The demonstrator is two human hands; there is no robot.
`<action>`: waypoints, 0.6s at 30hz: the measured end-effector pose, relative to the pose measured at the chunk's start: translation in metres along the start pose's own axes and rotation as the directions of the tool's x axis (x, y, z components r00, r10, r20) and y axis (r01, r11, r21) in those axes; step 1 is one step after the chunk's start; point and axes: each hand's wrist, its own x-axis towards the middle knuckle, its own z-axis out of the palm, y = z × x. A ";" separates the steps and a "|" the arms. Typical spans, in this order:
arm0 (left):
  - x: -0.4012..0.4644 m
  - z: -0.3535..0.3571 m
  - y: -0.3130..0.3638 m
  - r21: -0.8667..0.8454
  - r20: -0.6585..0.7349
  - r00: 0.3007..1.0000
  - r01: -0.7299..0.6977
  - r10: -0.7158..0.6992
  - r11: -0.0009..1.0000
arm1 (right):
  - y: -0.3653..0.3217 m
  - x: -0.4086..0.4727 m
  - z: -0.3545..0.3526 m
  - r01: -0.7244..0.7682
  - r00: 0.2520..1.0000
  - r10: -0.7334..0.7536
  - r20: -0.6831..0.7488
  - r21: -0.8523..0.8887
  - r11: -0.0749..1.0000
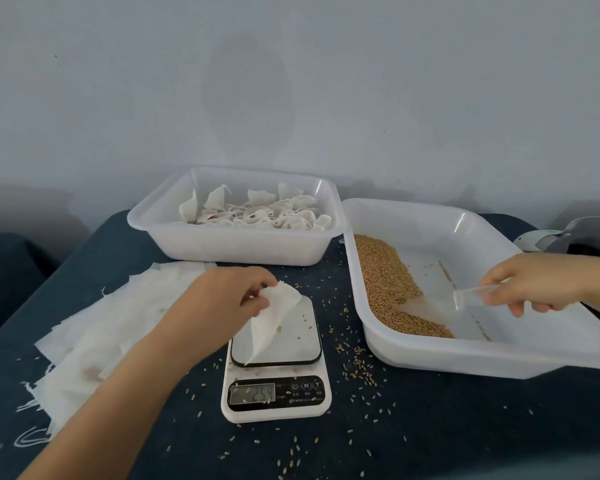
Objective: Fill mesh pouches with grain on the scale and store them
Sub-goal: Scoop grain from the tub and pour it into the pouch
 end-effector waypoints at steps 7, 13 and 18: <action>0.000 0.008 -0.009 0.129 -0.007 0.999 -0.030 0.032 0.991 | -0.026 0.033 0.053 0.135 0.990 -0.135 -0.048 -0.015 0.991; -0.005 0.010 -0.009 0.134 -0.144 0.982 -0.105 0.124 0.985 | -0.029 0.050 0.084 0.200 0.962 -0.214 -0.170 -0.098 0.975; -0.010 0.006 -0.016 0.215 -0.172 0.963 -0.169 0.207 0.962 | -0.019 0.043 0.075 0.182 0.957 -0.184 -0.224 -0.029 0.983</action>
